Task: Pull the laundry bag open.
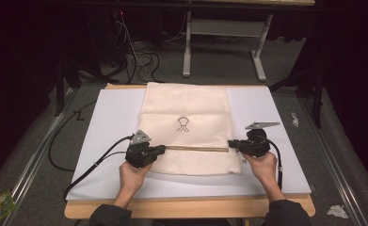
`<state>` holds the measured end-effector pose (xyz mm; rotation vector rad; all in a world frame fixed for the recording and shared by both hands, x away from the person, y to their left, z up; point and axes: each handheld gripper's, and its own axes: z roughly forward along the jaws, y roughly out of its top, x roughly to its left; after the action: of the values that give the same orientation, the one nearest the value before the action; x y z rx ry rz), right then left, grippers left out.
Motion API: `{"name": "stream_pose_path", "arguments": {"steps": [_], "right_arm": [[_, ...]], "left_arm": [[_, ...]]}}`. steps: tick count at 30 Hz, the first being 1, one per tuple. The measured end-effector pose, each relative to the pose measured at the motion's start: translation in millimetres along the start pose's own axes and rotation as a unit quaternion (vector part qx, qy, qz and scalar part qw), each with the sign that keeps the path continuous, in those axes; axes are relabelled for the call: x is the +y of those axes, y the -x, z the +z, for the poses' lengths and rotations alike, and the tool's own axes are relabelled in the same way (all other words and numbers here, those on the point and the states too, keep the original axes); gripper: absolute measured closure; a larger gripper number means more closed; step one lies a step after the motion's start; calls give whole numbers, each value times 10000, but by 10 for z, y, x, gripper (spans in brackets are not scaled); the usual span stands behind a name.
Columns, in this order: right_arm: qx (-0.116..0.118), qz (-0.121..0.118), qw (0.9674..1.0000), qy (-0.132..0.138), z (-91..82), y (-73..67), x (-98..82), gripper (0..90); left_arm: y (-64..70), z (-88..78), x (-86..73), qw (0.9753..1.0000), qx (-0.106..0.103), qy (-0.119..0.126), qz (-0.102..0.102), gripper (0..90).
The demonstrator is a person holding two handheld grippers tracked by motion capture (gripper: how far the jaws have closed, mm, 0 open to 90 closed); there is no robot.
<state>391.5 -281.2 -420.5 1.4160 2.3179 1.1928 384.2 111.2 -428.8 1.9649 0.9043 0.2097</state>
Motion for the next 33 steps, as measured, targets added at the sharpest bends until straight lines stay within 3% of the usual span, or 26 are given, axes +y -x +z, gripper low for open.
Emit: {"name": "stream_pose_path", "arguments": {"steps": [33], "right_arm": [[-86, 49, 9999, 54, -28, 47, 26, 884]], "left_arm": [[-143, -145, -44, 9997, 197, 70, -143, 873]]}}
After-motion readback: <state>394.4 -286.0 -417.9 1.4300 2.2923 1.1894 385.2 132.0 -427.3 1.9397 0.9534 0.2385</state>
